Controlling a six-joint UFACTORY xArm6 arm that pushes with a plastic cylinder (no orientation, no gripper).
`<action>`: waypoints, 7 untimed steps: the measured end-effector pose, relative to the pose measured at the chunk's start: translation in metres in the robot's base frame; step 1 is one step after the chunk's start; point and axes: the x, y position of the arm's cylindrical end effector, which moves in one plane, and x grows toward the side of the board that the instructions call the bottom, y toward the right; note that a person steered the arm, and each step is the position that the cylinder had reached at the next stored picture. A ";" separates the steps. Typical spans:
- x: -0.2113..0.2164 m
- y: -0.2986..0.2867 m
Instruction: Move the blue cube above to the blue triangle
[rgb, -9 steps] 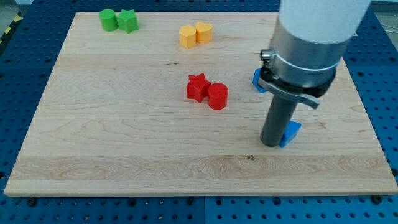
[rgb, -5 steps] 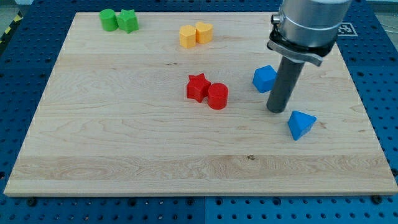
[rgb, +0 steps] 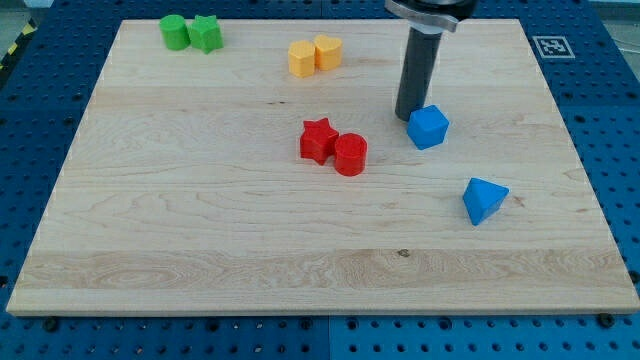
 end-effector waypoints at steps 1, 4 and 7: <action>0.019 0.004; 0.027 0.008; 0.074 0.041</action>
